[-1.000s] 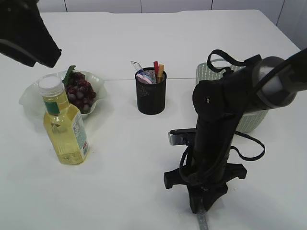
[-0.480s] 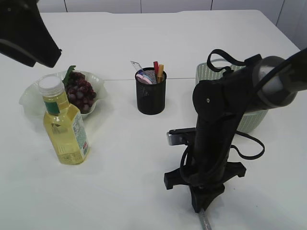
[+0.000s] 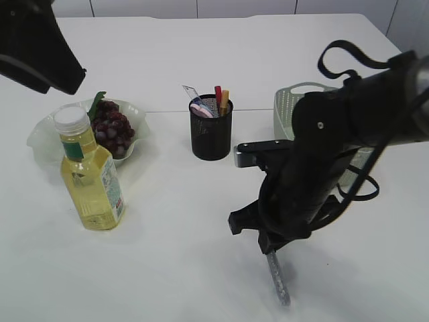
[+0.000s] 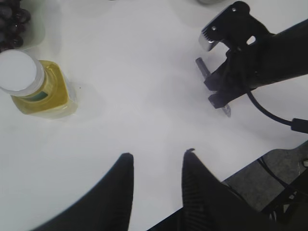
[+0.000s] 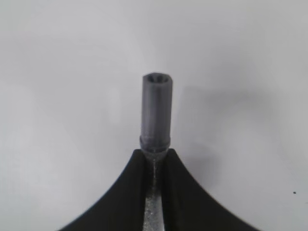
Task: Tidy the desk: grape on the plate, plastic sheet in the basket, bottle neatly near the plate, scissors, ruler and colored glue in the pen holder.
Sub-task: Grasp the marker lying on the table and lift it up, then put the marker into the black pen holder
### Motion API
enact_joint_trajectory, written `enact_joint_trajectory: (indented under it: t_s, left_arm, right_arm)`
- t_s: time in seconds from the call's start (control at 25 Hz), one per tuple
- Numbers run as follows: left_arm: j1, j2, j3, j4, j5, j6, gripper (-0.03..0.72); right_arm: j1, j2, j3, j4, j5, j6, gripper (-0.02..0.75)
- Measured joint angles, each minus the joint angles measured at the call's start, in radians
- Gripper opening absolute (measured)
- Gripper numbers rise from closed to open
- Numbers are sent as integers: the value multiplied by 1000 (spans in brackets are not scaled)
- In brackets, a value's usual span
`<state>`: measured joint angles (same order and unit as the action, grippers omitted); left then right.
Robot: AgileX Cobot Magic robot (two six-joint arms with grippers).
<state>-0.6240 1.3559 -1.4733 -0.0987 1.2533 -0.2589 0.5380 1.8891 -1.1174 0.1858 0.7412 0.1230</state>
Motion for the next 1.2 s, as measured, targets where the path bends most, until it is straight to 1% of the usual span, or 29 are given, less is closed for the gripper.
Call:
enact_joint_trajectory:
  t_s: [0.2, 0.4, 0.6, 0.68, 0.8, 0.96, 1.2]
  left_arm:
    - [0, 0, 0, 0, 0, 0, 253]
    - [0, 0, 0, 0, 0, 0, 253]
    - [0, 0, 0, 0, 0, 0, 244]
    - [0, 0, 0, 0, 0, 0, 244]
    - [0, 0, 0, 0, 0, 0, 243]
    - [0, 0, 0, 0, 0, 0, 243]
    - [0, 0, 0, 2, 0, 0, 243]
  right_arm:
    - [0, -159, 163, -31, -205, -1, 45]
    - [0, -300, 285, -117, -400, -1, 45]
    - [0, -338, 303, -243, -536, -1, 45]
    - [0, -340, 303, -276, -589, -1, 44]
    - [0, -340, 283, -296, -651, -4, 44]
    - [0, -337, 204, -350, -749, -4, 43]
    - [-10, -246, -1, -412, -809, -4, 42]
